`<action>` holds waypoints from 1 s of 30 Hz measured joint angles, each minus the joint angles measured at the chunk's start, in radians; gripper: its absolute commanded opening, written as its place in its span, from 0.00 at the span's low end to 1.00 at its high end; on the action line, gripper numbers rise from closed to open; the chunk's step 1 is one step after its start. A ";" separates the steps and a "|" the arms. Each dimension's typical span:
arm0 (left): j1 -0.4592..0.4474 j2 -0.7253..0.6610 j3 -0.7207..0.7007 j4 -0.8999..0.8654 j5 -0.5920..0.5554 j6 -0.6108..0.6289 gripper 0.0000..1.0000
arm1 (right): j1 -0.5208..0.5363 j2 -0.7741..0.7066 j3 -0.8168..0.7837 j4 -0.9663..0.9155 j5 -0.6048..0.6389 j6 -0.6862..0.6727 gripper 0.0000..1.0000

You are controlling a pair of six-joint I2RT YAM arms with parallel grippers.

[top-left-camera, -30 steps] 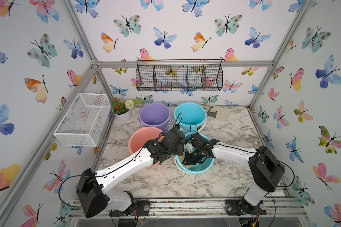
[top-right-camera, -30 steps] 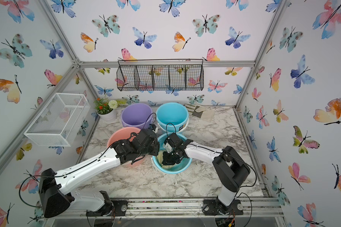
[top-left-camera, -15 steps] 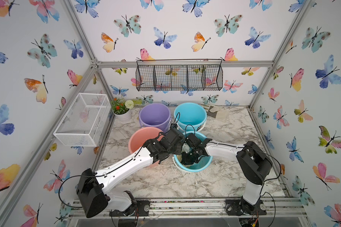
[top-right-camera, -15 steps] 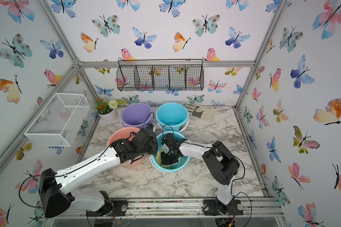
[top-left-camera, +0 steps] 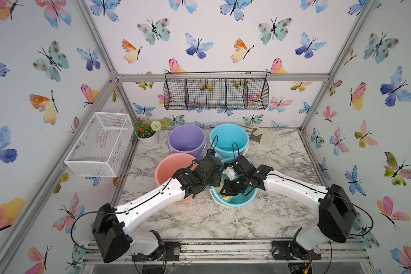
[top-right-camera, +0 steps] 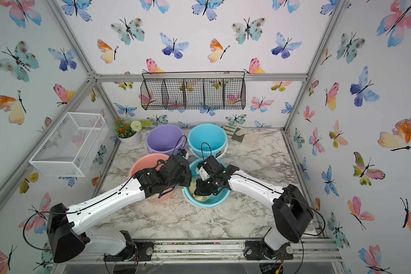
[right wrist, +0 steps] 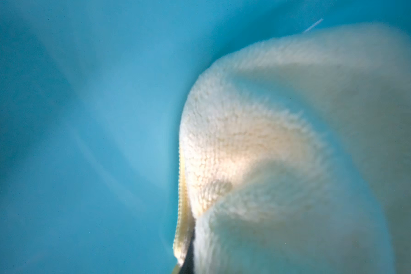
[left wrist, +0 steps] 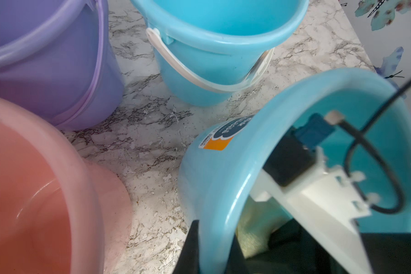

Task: Wipe the inside of the bucket with a cloth
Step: Wipe the dirt from the inside of the bucket.

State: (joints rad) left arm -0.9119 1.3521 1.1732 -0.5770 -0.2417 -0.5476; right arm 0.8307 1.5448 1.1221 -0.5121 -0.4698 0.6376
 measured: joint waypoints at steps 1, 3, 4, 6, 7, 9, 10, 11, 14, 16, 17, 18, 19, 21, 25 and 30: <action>0.000 0.000 0.000 0.001 0.000 -0.001 0.00 | 0.000 -0.026 -0.005 0.006 -0.007 0.019 0.02; 0.000 0.000 0.000 -0.001 0.003 0.000 0.00 | 0.000 -0.077 -0.031 0.036 -0.016 0.061 0.02; 0.000 0.000 -0.001 -0.002 0.004 -0.001 0.00 | 0.000 -0.102 -0.052 0.061 -0.020 0.092 0.02; 0.000 0.000 -0.001 -0.002 0.004 -0.003 0.00 | 0.000 -0.146 -0.103 0.126 -0.025 0.161 0.02; 0.000 0.000 -0.001 -0.002 0.004 -0.004 0.00 | 0.000 -0.166 -0.134 0.162 -0.025 0.195 0.02; 0.000 0.000 -0.001 -0.002 0.006 -0.008 0.00 | 0.000 -0.205 -0.202 0.247 -0.022 0.279 0.02; 0.000 0.000 -0.001 -0.002 0.008 -0.012 0.00 | 0.000 -0.225 -0.236 0.292 -0.016 0.325 0.02; 0.000 0.000 -0.001 -0.002 0.011 -0.014 0.00 | 0.000 -0.239 -0.259 0.323 -0.007 0.356 0.02; 0.000 0.000 -0.001 -0.001 0.017 -0.021 0.00 | 0.000 -0.274 -0.302 0.413 0.029 0.449 0.02; 0.000 0.000 -0.001 0.002 0.022 -0.023 0.00 | 0.000 -0.281 -0.307 0.472 0.053 0.494 0.02; 0.000 0.000 -0.001 0.003 0.023 -0.023 0.00 | 0.000 -0.281 -0.306 0.496 0.061 0.506 0.02; 0.000 0.000 -0.001 0.005 0.023 -0.024 0.00 | 0.000 -0.280 -0.304 0.518 0.072 0.518 0.02; 0.000 0.000 -0.001 0.005 0.023 -0.025 0.00 | 0.001 -0.278 -0.298 0.530 0.079 0.524 0.02; 0.000 0.000 -0.001 0.008 0.026 -0.026 0.00 | 0.004 -0.267 -0.278 0.547 0.097 0.529 0.02; 0.002 0.000 -0.001 0.012 0.024 -0.028 0.00 | 0.015 -0.236 -0.256 0.568 0.131 0.528 0.02; 0.004 0.000 -0.010 0.016 0.026 -0.039 0.00 | 0.037 -0.181 -0.256 0.565 0.211 0.509 0.02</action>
State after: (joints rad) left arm -0.9077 1.3521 1.1637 -0.5613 -0.2153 -0.5861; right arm 0.8677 1.3636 0.8658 0.0528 -0.2588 1.1461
